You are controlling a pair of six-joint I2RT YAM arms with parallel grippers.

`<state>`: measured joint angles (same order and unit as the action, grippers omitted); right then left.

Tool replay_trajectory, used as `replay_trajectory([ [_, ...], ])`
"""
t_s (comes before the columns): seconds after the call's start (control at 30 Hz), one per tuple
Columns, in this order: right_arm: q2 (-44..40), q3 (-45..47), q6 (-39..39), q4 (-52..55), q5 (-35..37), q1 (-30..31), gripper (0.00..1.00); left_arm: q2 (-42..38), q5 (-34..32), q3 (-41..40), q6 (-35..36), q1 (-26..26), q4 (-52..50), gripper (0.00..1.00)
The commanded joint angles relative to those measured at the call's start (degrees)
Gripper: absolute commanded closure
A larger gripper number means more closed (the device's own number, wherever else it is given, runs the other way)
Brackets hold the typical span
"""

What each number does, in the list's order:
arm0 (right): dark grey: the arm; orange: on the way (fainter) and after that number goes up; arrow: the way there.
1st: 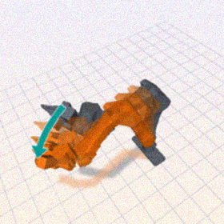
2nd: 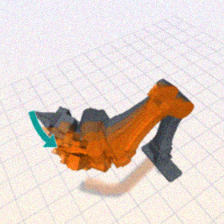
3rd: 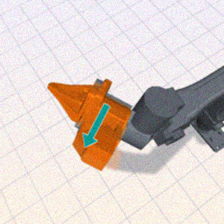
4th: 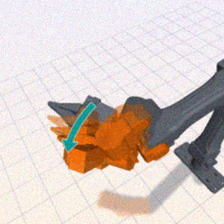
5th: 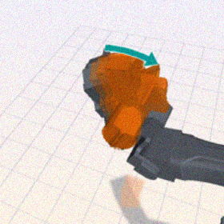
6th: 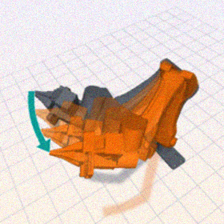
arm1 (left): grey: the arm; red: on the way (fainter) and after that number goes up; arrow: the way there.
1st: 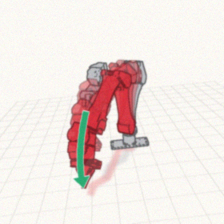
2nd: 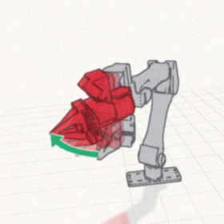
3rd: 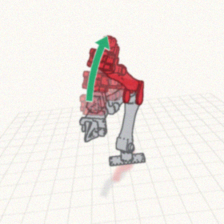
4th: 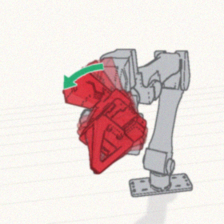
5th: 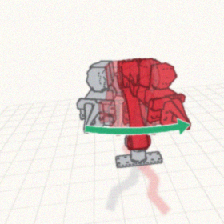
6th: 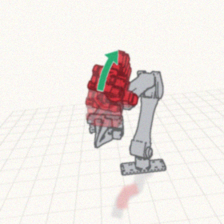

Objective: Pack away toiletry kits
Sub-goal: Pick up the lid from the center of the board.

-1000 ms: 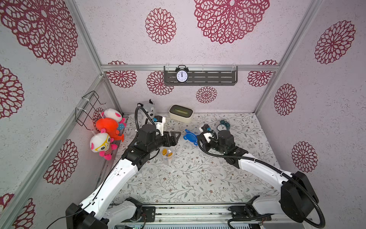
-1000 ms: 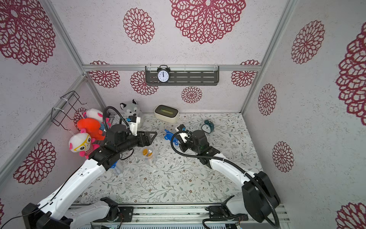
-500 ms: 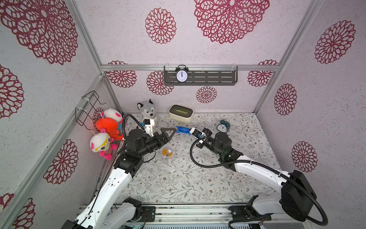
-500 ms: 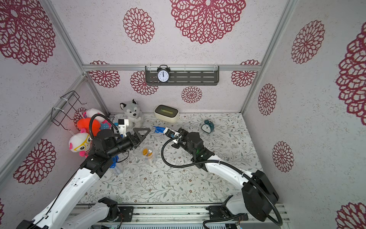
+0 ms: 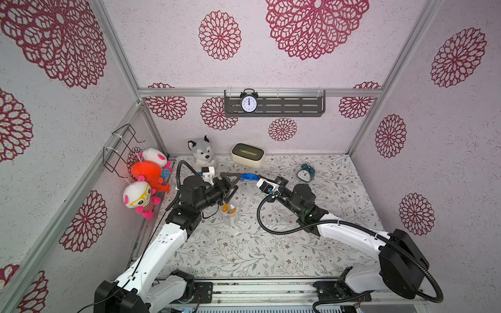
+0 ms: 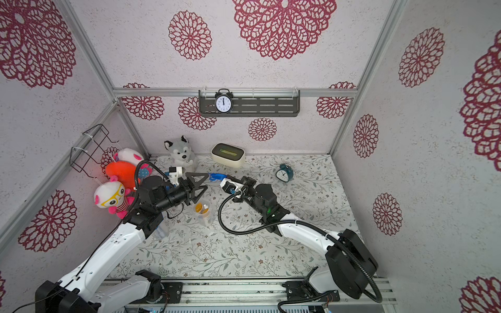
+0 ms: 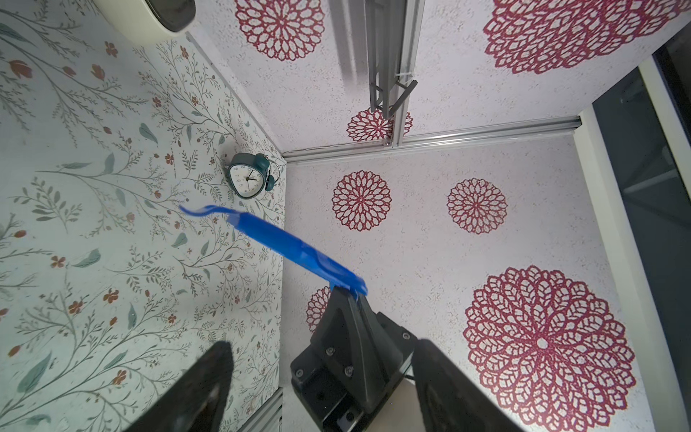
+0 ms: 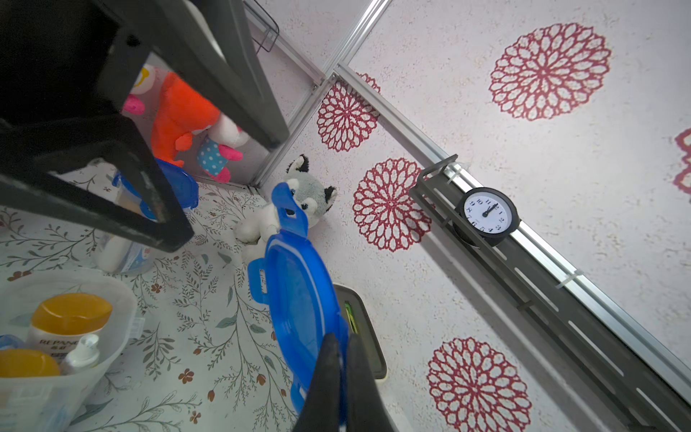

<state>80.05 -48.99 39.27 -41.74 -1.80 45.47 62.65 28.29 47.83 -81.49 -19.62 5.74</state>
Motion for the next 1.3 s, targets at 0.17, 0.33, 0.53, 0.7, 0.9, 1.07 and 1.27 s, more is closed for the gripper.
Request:
replay_trajectory([
  [0.17, -0.4, 1.2, 4.2, -7.1, -0.2, 2.6, 1.0, 3.0, -0.9, -0.2, -3.9, -0.3, 8.7, 0.21],
  [0.33, 1.0, 1.5, 6.6, -10.1, 1.7, 4.4, 1.0, 6.1, 2.2, -0.3, -6.2, -0.3, 12.7, 0.3],
  [0.53, 1.9, 1.9, 9.6, -11.4, 2.3, 5.7, 1.0, 7.1, 2.2, -0.9, -6.5, 0.6, 15.4, 0.52],
  [0.7, 2.3, 2.3, 10.8, -11.7, 3.8, 6.3, 1.0, 7.0, 2.9, -0.1, -4.5, 1.1, 14.9, 0.69],
  [0.9, 2.4, 1.8, 7.9, -11.2, 4.6, 6.2, 0.77, 6.8, 4.0, -0.4, -2.0, 1.4, 15.1, 0.94],
  [1.07, -2.8, 1.5, -5.3, -3.0, 4.4, 5.5, 0.34, 5.5, 3.5, -1.1, 2.5, 1.5, 14.0, 0.99],
  [1.27, -6.5, -7.3, -41.9, 22.1, -14.2, -3.4, 0.31, 2.6, 0.4, -2.4, 9.6, 1.7, 6.6, 0.99],
])
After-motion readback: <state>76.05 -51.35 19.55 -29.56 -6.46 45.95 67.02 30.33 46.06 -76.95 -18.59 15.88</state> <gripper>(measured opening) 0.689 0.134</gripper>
